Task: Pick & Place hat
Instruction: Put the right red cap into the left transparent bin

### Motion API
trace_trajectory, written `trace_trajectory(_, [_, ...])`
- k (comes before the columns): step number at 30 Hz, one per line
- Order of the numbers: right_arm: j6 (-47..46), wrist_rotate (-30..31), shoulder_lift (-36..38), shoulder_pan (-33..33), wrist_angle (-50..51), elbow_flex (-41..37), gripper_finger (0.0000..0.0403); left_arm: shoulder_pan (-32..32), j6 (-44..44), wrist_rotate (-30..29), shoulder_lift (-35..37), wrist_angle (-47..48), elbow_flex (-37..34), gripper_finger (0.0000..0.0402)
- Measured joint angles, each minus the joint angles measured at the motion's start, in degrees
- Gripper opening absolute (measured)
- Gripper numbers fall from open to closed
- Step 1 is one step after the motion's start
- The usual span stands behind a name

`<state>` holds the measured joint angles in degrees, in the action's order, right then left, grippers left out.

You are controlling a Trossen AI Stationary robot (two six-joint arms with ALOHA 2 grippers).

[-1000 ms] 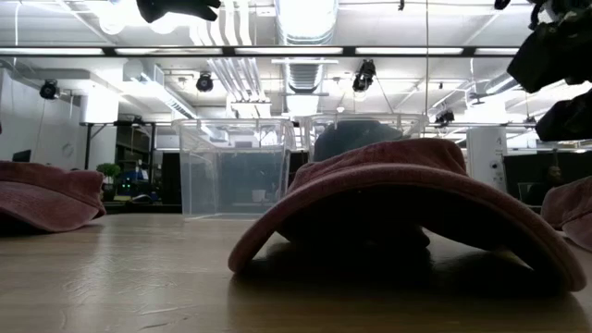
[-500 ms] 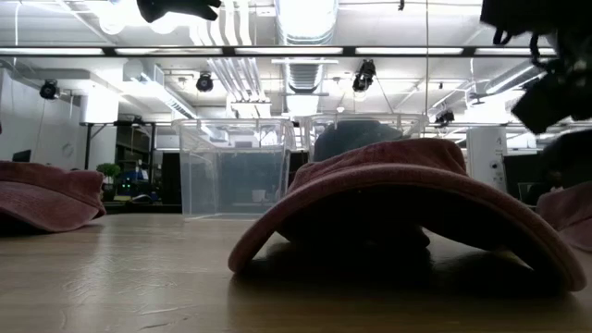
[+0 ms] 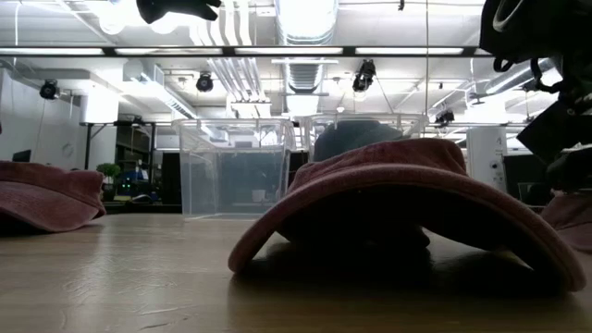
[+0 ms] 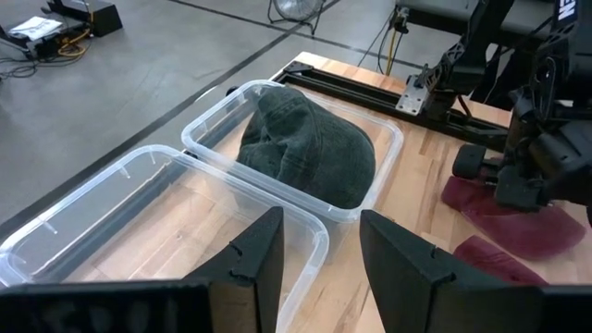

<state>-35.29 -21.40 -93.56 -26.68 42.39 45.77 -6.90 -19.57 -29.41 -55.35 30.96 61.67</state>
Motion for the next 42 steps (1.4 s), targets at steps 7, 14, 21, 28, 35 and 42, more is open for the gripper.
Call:
trace_trajectory(7, [-0.5,4.5,5.5,0.0,1.2,-0.2,0.0015,0.0,-0.1,0.0,0.0,-0.1,0.0,0.0138])
trace_trajectory(14, [-1.8,9.5,14.3,0.0,6.8,-0.2,0.0014,0.0,-0.1,0.0,0.0,-0.2,0.0,0.0138])
trace_trajectory(21, [-0.7,11.6,24.4,0.0,10.4,1.5,0.0013,0.0,-0.2,0.0,0.0,-0.4,0.0,0.0138])
trace_trajectory(28, [1.3,22.8,31.6,0.1,11.7,8.3,0.0013,0.0,-0.2,0.0,0.0,-0.5,0.0,0.0138])
trace_trajectory(35, [7.3,36.4,30.9,0.1,19.1,20.6,0.0013,0.0,-2.0,0.0,0.0,-0.6,0.0,0.0138])
trace_trajectory(42, [18.6,46.4,22.6,2.4,25.0,36.2,0.0012,0.0,-2.0,0.0,0.0,-0.8,0.0,0.0138])
